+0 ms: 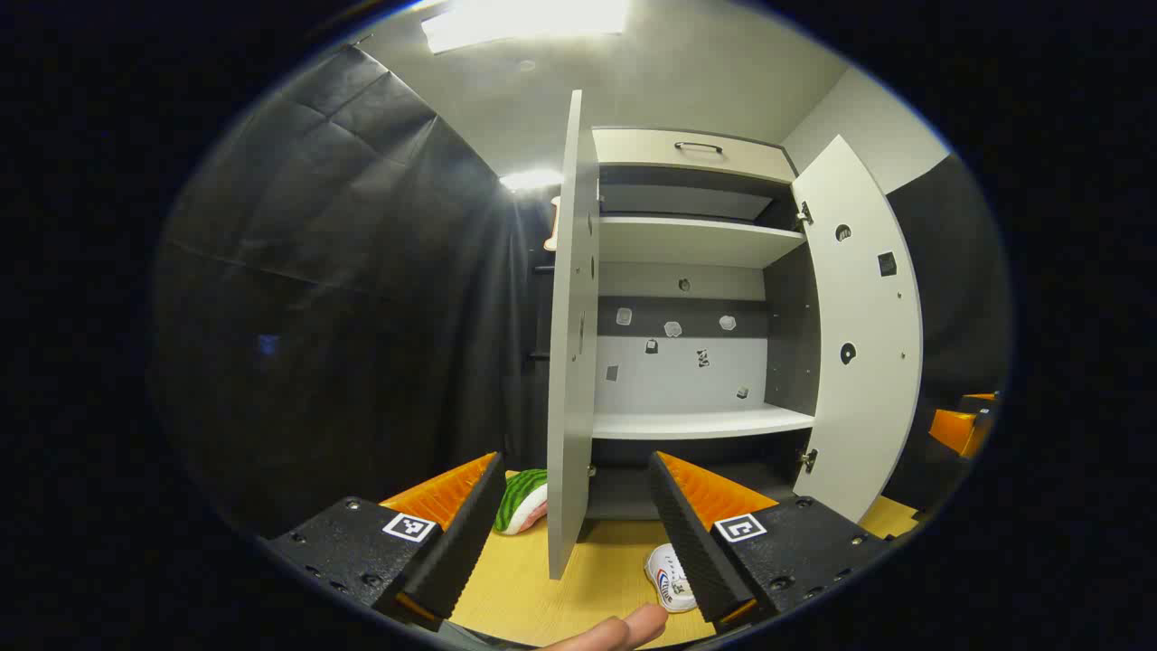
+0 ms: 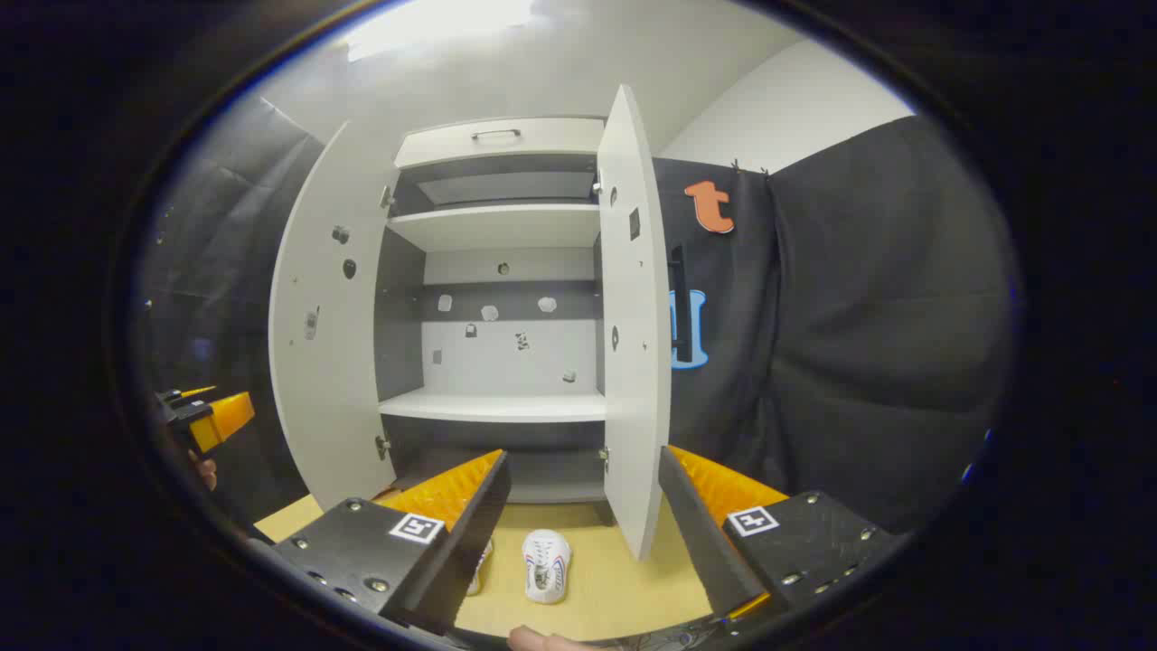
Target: Grab one shoe with the right hand and put it into the shoe cabinet, grab the other shoe with the left hand and put it into the shoe cabinet; then close the right door with the right hand and the left door with the left hand.
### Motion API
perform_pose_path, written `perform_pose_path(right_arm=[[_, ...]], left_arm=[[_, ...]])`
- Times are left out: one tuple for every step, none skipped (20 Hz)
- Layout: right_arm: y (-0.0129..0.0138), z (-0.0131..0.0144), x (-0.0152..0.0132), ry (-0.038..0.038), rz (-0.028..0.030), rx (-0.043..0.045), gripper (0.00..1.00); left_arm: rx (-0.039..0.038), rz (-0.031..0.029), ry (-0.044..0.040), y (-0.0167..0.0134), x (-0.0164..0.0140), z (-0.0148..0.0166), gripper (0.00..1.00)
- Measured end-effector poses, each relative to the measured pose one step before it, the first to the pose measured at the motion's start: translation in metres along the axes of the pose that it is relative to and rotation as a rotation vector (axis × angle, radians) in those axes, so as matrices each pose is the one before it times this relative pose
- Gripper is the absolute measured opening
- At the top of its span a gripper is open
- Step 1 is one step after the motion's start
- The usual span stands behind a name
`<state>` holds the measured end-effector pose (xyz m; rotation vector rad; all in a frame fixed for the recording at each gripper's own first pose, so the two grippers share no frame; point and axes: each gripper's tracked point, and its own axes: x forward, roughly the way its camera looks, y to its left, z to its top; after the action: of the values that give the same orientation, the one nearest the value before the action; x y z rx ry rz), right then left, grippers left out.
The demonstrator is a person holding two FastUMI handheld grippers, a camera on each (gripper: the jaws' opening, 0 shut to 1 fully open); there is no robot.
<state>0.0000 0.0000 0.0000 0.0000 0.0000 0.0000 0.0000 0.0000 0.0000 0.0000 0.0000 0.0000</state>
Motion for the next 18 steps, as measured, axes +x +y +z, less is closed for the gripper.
perform_pose_path(right_arm=[[-0.00241,0.00008,-0.0012,-0.00188,-0.00342,-0.00074,0.93],[-0.00147,0.00054,-0.00076,-0.00108,-0.0023,0.00282,0.93],[-0.00089,-0.00023,-0.00086,-0.00033,0.00017,0.00425,0.93],[-0.00007,0.00098,-0.00063,-0.00007,0.00165,0.00075,0.98],[-0.00078,0.00096,-0.00008,-0.00316,0.00236,-0.00195,0.93],[-0.0011,0.00136,0.00019,-0.00404,-0.00083,-0.00413,0.93],[-0.00088,-0.00027,0.00057,-0.00237,0.00049,-0.00461,0.93],[0.00007,-0.00105,0.00141,0.00011,0.00059,-0.00321,0.98],[0.00069,-0.00154,0.00171,0.0039,0.00045,-0.00175,0.98],[0.00035,-0.00195,0.00252,0.00636,-0.0001,-0.00198,0.93],[0.00133,-0.00323,0.00279,0.00682,0.00629,0.00113,0.94],[0.00268,-0.00217,0.00297,0.00613,0.01006,0.00459,0.94],[0.00306,-0.00416,0.00386,0.00527,0.00997,0.00515,0.98],[0.00173,-0.00563,0.00296,0.00617,0.00604,0.00285,0.98],[0.0021,-0.00688,0.00388,0.01026,0.00409,0.00131,0.94],[0.00281,-0.00948,0.00548,0.02054,0.00599,0.00256,0.94],[0.00279,-0.01286,0.00657,0.02393,-0.00125,0.00072,0.98],[0.004,-0.00974,0.00762,0.01104,0.00634,-0.01697,1.0]], left_arm=[[-0.00116,-0.00112,-0.00174,-0.00083,-0.00081,0.00011,0.99],[0.00093,-0.0024,-0.00184,-0.00048,0.00019,0.00096,0.96],[0.00168,-0.00071,-0.00037,-0.00109,0.00103,-0.00006,0.96],[-0.00186,0.0011,0.00183,-0.00055,0.0011,0.00082,0.96],[-0.004,-0.00507,-0.00031,-0.00209,-0.00068,0.00124,0.93],[-0.00377,-0.00657,-0.00365,-0.00316,-0.00048,0.00205,0.96],[-0.00093,-0.00345,-0.00671,-0.00261,0.00112,0.00222,0.96],[0.00129,-0.00305,-0.00459,-0.00229,0.00118,0.00195,0.96],[-0.00163,-0.00596,-0.00002,-0.0037,0.00063,0.00026,0.96],[-0.00587,-0.00823,0.00267,-0.0039,0.00062,0.00064,0.96],[-0.00363,-0.01384,-0.00412,-0.00609,0.00114,0.00133,0.96],[0.00073,-0.01362,-0.00729,-0.00531,0.00093,0.00224,0.96],[0.00359,-0.01108,-0.01041,-0.00445,-0.00002,0.00181,0.96],[-0.00063,-0.01201,-0.01235,-0.00474,0.00078,0.00293,0.93],[-0.00837,-0.01265,-0.01196,-0.00434,-0.00063,0.0016,0.93],[-0.01668,-0.01253,-0.01497,-0.0037,-0.00075,0.00074,0.94],[-0.01685,-0.01183,-0.00813,-0.00221,-0.00126,-0.0016,0.96],[-0.01318,-0.00525,-0.0071,-0.00131,-0.00084,-0.00239,0.96]])
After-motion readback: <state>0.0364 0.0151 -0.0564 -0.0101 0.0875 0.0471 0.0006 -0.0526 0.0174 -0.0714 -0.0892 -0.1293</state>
